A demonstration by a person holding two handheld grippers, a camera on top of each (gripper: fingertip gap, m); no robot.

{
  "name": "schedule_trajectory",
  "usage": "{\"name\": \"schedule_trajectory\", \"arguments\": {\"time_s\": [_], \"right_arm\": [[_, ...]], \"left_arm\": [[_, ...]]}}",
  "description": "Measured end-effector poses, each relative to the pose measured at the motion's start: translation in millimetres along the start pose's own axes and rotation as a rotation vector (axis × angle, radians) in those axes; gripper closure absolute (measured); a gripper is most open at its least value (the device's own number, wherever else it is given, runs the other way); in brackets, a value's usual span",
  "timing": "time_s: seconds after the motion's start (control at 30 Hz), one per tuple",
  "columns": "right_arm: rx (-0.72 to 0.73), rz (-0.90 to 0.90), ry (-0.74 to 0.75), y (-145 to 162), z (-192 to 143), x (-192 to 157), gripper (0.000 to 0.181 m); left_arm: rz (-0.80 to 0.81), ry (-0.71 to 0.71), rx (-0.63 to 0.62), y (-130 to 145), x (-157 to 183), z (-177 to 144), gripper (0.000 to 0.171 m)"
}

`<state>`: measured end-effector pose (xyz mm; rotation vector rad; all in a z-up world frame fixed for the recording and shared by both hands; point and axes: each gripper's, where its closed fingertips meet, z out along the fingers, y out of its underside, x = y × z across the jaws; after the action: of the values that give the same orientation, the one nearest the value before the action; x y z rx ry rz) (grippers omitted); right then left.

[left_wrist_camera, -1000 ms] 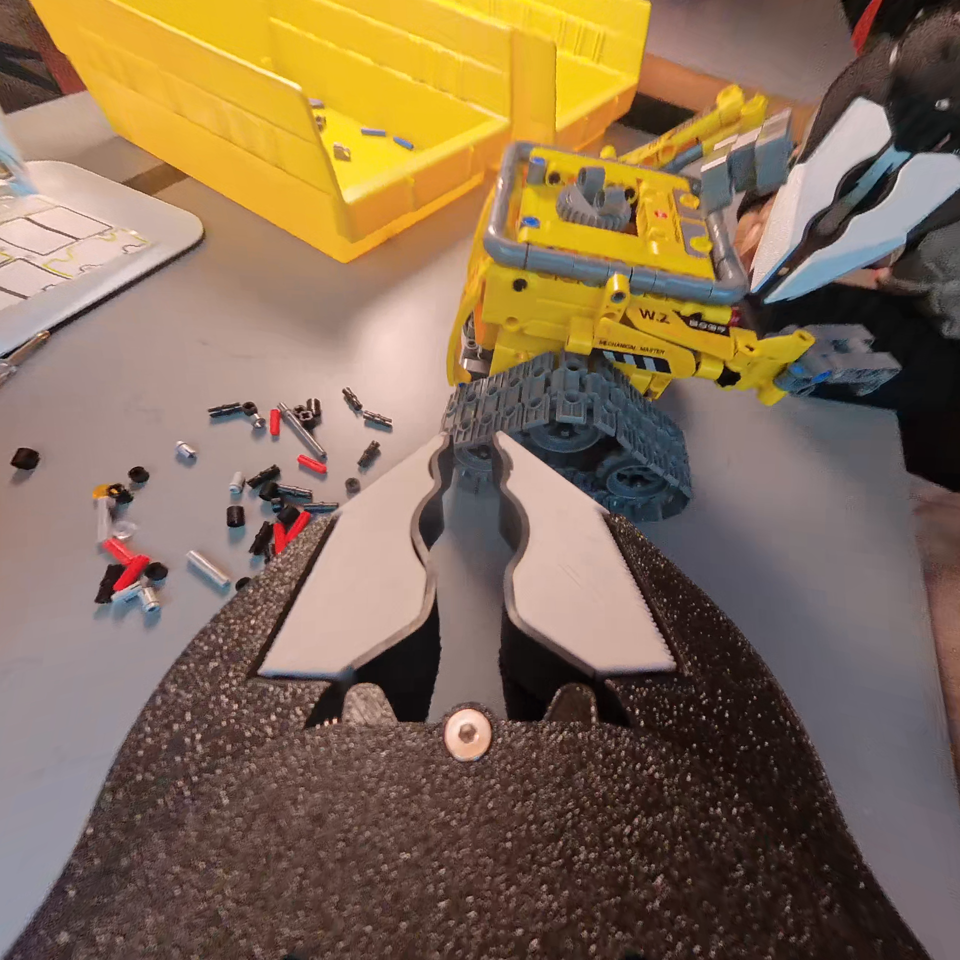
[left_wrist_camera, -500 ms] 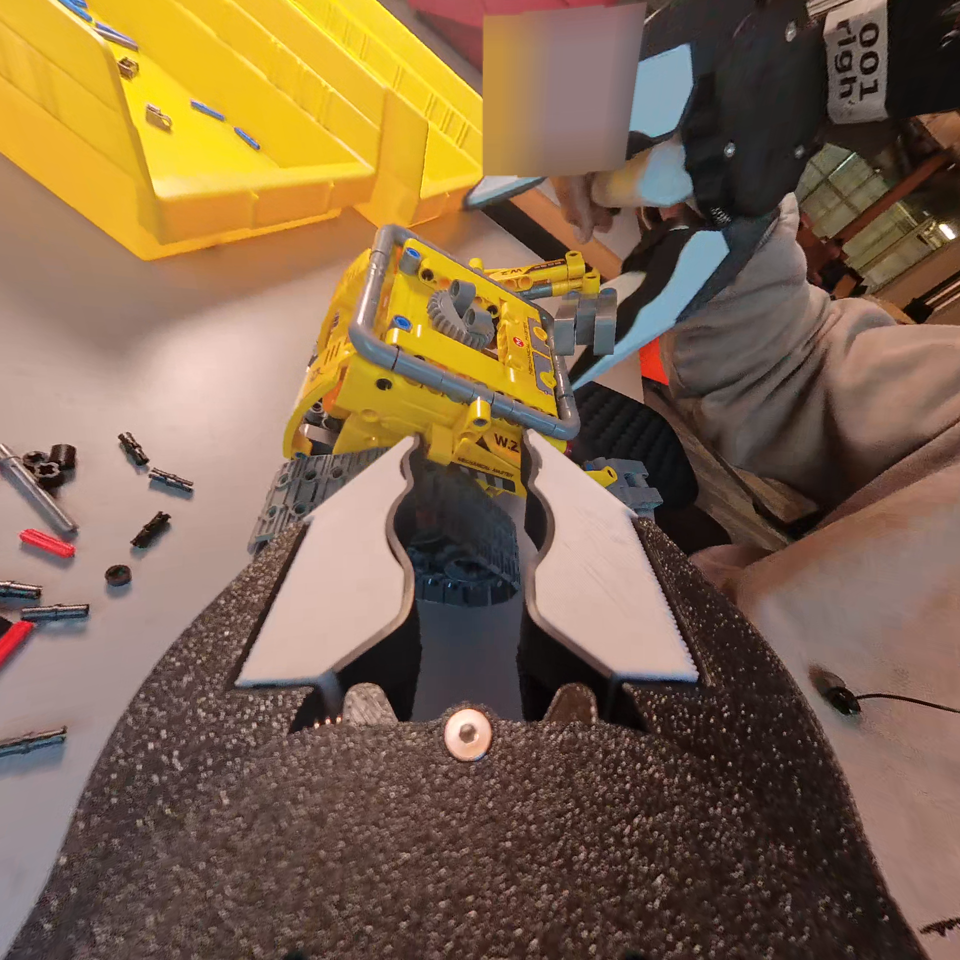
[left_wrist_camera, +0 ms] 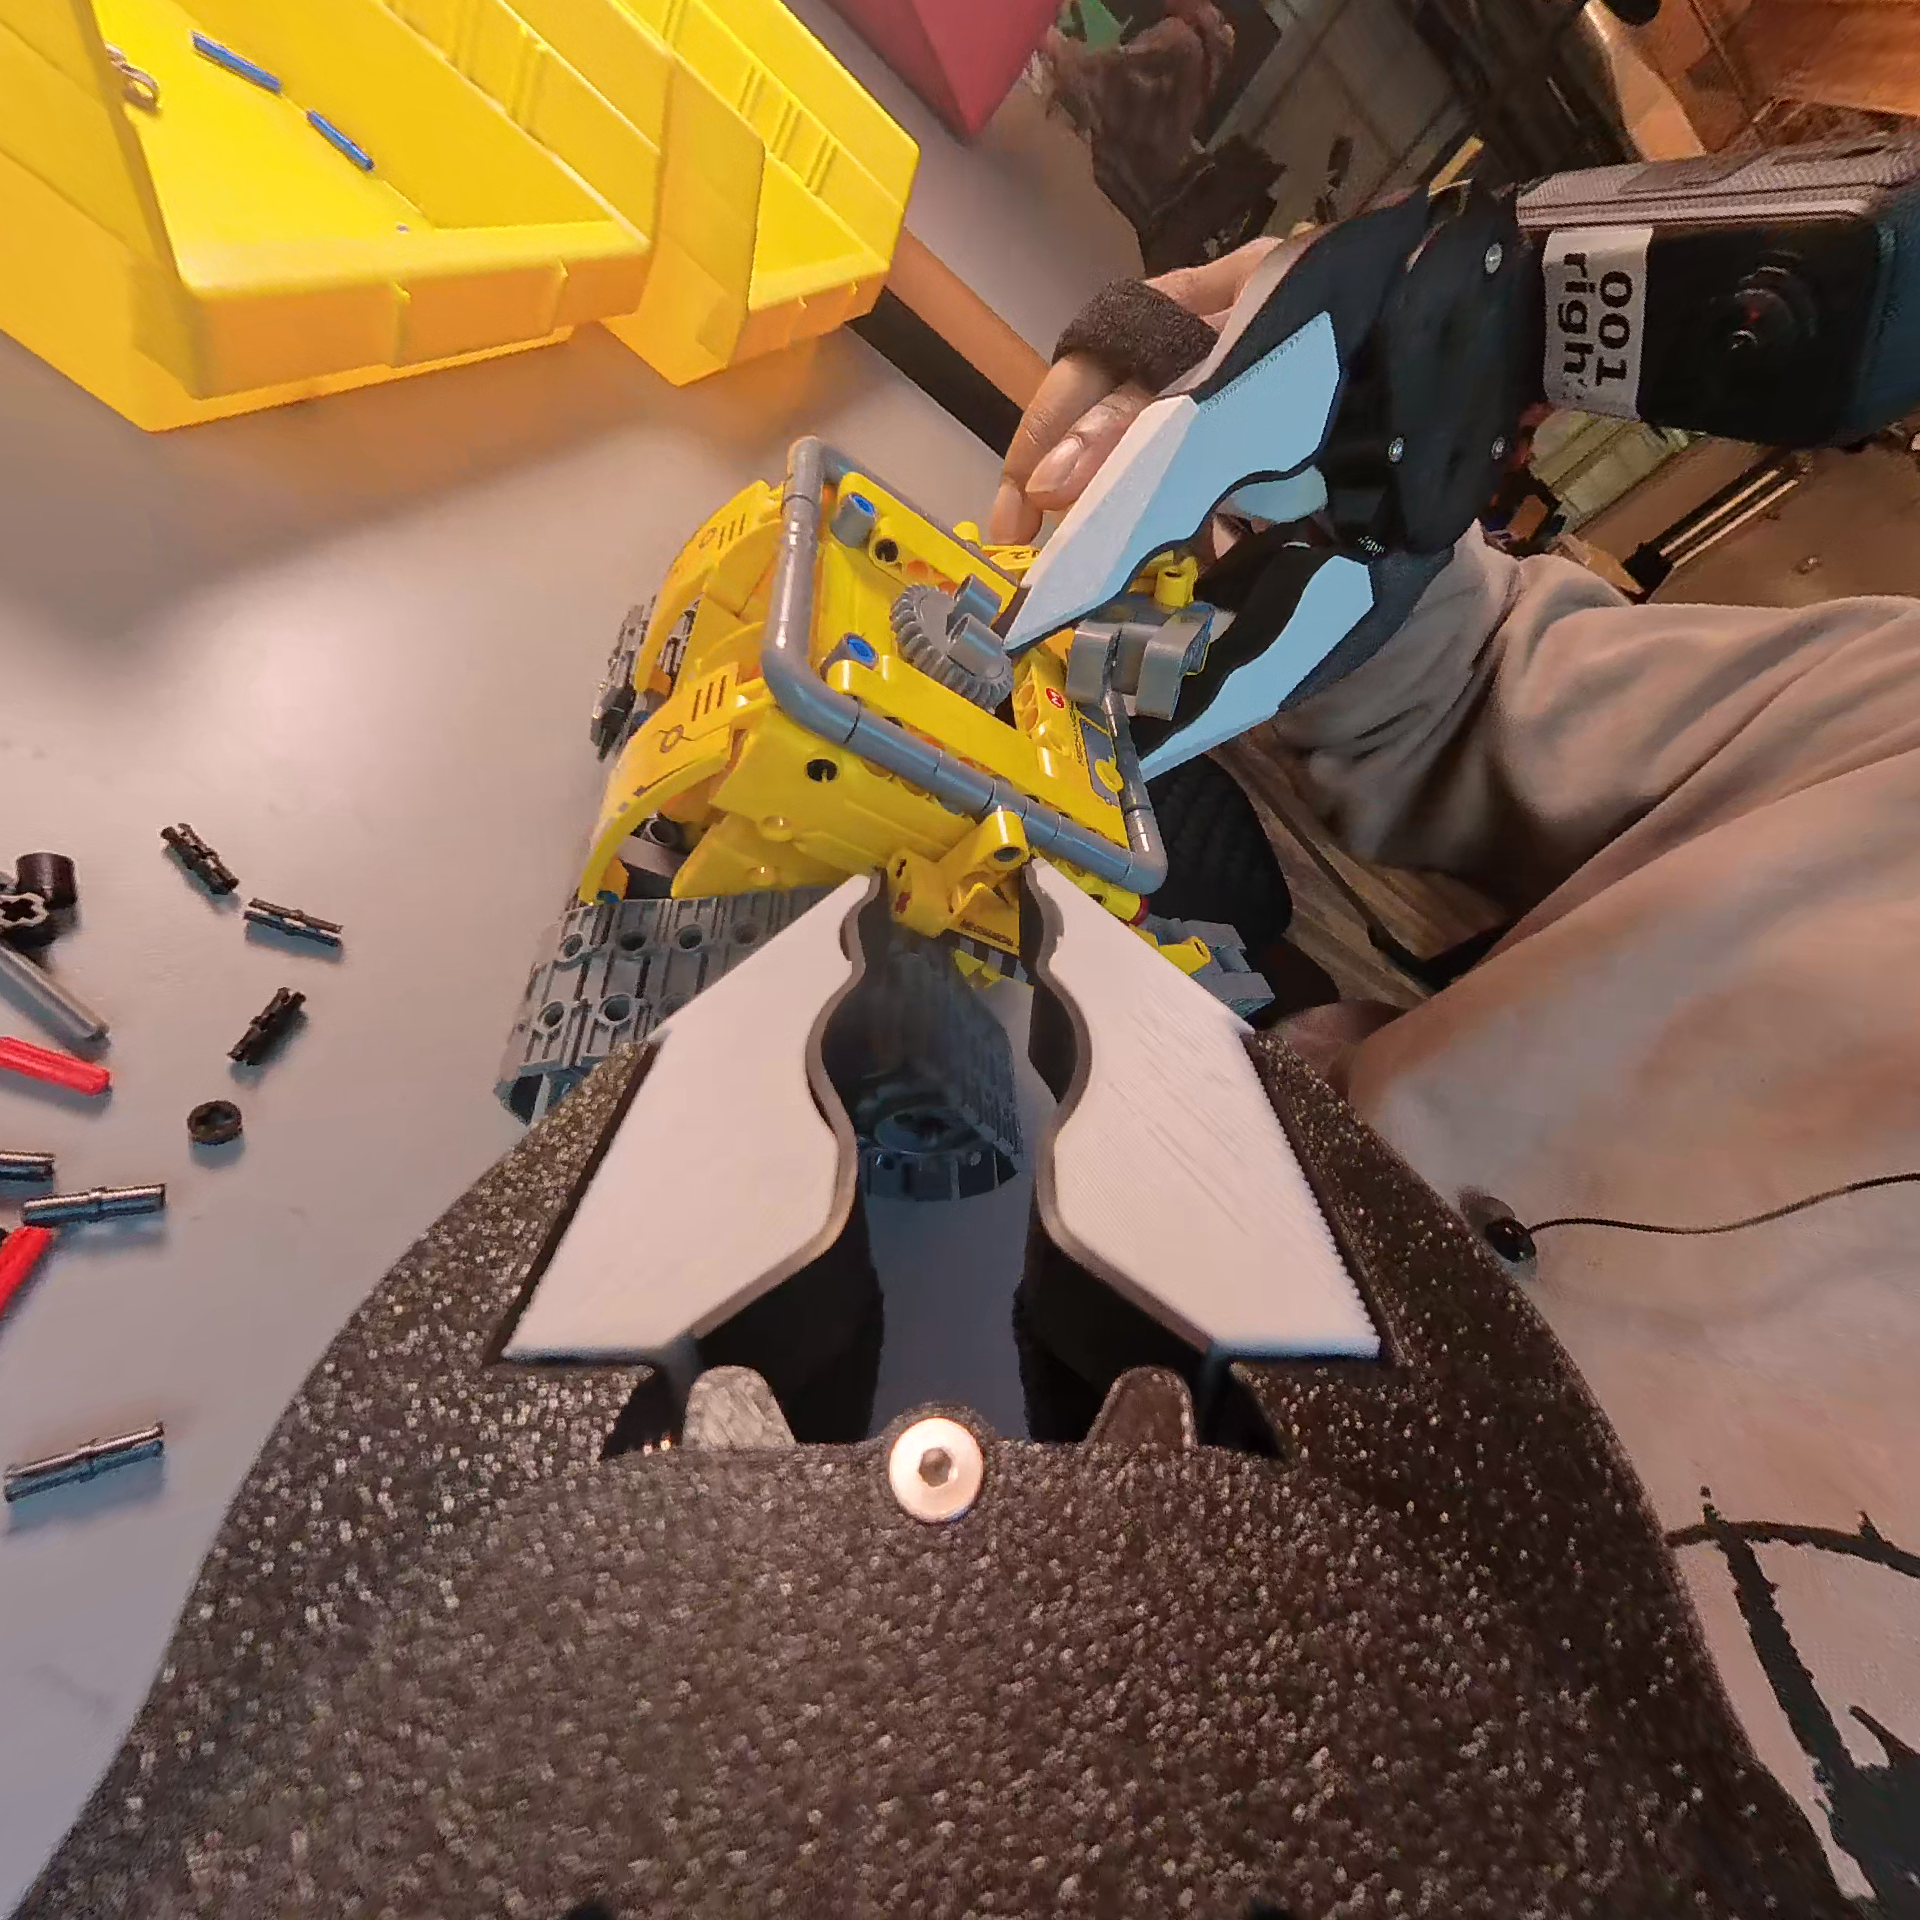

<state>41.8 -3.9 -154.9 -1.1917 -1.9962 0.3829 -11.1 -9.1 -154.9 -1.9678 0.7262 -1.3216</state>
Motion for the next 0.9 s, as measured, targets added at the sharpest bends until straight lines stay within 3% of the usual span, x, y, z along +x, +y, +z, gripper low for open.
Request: {"name": "schedule_trajectory", "arguments": {"time_s": [0.07, 0.13, 0.2, 0.27, 0.37, 0.53, 0.57, 0.67, 0.9], "right_arm": [[-0.024, -0.008, -0.043, -1.2, -2.3, -5.5, 0.137], [0.005, 0.043, -0.171, -10.5, -14.6, -14.1, 0.117], [0.132, 0.114, -0.195, -38.5, -31.9, 4.9, 0.123], [0.162, 0.149, -0.179, -53.3, -35.6, 32.3, 0.136], [0.020, 0.118, -0.249, -43.6, -10.0, 48.6, 0.134], [-0.187, 0.212, -0.558, -21.8, 24.5, 43.7, 0.110], [-0.227, 0.241, -0.642, -17.0, 23.9, 40.0, 0.112], [-0.241, 0.318, -0.831, -15.2, 22.1, 35.3, 0.139], [-0.156, 0.502, -1.043, -19.4, 23.0, 37.4, 0.150]], "left_arm": [[-0.002, 0.012, 0.000, 1.2, 0.9, -0.3, 0.147], [-0.002, 0.010, 0.005, 2.0, 0.1, -1.2, 0.147], [-0.003, 0.018, 0.010, 2.8, -0.3, -1.6, 0.147], [0.004, 0.025, 0.010, 2.7, -0.3, -1.3, 0.147], [0.025, 0.024, 0.003, 2.4, 0.7, -0.2, 0.147], [0.063, 0.027, 0.000, 3.3, 4.5, 0.2, 0.148], [0.071, 0.029, -0.001, 3.6, 5.4, 0.2, 0.147], [0.090, 0.026, -0.006, 4.3, 6.3, -1.3, 0.148], [0.083, 0.050, 0.000, 6.1, 6.2, -4.6, 0.148]]}}
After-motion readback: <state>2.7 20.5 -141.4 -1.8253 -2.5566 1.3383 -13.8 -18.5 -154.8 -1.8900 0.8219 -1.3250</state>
